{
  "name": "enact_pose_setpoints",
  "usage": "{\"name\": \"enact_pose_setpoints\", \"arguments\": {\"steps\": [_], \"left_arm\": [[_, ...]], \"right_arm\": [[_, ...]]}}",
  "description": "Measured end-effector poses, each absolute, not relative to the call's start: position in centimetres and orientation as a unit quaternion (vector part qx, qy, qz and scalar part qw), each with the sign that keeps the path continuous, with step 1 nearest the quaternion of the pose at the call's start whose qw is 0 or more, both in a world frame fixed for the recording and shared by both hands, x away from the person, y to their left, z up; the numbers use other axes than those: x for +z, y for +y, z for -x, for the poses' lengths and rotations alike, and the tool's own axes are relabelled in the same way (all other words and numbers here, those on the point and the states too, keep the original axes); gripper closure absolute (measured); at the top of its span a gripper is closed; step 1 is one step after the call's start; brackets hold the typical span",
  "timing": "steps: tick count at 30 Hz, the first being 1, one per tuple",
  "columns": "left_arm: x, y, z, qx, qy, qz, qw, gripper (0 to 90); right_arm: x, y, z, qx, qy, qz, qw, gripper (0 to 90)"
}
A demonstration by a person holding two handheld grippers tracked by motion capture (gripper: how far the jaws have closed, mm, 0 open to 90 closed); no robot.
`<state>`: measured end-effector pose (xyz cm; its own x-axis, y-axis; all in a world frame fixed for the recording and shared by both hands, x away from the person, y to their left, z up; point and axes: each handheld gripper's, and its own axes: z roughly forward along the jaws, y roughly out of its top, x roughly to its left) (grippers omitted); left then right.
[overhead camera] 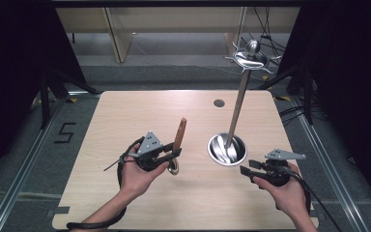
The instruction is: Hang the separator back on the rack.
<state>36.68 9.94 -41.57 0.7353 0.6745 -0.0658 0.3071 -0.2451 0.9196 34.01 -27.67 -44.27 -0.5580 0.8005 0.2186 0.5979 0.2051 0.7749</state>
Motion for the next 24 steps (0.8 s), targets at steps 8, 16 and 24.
{"name": "enact_pose_setpoints", "arguments": {"steps": [8,16,24], "left_arm": [[-41.1,8.7,-36.2,0.184,0.297,-0.756,0.553,68.4],[-40.4,6.0,-36.0,0.180,0.278,-0.760,0.560,68.3],[-40.1,3.9,-36.2,0.173,0.275,-0.760,0.563,68.3]], "right_arm": [[-42.5,-26.4,-33.5,0.490,0.751,-0.424,0.128,52.3],[-39.5,-24.5,-33.1,0.556,0.711,-0.407,0.138,56.4],[-38.2,-22.5,-33.7,0.575,0.706,-0.388,0.140,57.7]]}}
